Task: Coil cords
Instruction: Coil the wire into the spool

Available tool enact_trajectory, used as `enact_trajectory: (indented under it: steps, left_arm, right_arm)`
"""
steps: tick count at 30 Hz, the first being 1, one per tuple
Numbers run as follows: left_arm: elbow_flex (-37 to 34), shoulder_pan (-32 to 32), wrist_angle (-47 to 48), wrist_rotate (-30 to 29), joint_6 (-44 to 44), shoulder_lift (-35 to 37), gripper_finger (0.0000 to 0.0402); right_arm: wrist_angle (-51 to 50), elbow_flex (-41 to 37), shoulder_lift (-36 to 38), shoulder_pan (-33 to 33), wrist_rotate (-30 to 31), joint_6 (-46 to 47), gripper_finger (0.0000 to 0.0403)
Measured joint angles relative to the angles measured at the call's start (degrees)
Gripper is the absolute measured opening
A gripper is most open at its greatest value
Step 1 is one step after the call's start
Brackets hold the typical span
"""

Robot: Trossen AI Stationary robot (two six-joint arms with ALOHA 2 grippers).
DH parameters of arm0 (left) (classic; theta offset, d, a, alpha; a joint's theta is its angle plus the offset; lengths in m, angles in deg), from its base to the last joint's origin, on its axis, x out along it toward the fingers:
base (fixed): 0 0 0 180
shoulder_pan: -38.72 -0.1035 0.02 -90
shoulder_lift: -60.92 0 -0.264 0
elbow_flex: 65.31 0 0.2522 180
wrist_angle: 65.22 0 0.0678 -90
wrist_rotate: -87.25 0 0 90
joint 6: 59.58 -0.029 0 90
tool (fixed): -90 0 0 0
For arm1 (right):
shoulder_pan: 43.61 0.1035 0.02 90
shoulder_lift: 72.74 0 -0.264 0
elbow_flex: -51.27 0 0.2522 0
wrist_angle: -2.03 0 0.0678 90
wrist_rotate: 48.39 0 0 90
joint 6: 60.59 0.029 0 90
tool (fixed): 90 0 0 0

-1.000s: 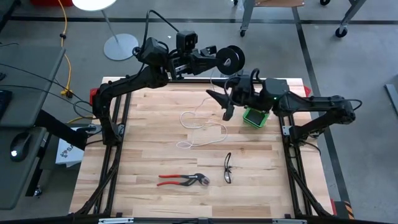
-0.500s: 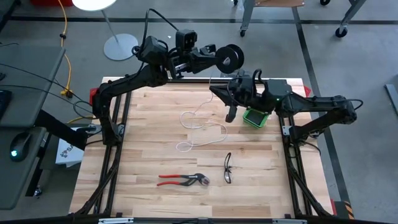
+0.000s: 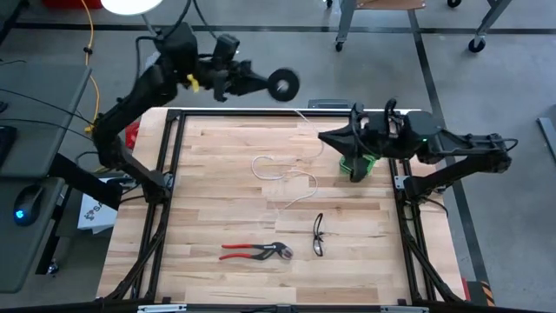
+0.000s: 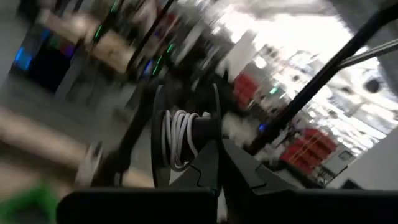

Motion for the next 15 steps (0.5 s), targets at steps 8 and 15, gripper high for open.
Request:
enact_trajectory:
  steps: [8,15]
  left_arm:
    - [0.0,2.8,14.7,3.8,1.4,1.4,0.0000]
    - [0.0,7.8,12.5,9.8,3.7,-3.9,0.0000]
  right_arm:
    - [0.8,0.0,0.9,-4.5,-1.6,-1.5,0.0000]
    - [8.0,0.0,-1.7,-8.9,-9.2,-1.1,0.0000]
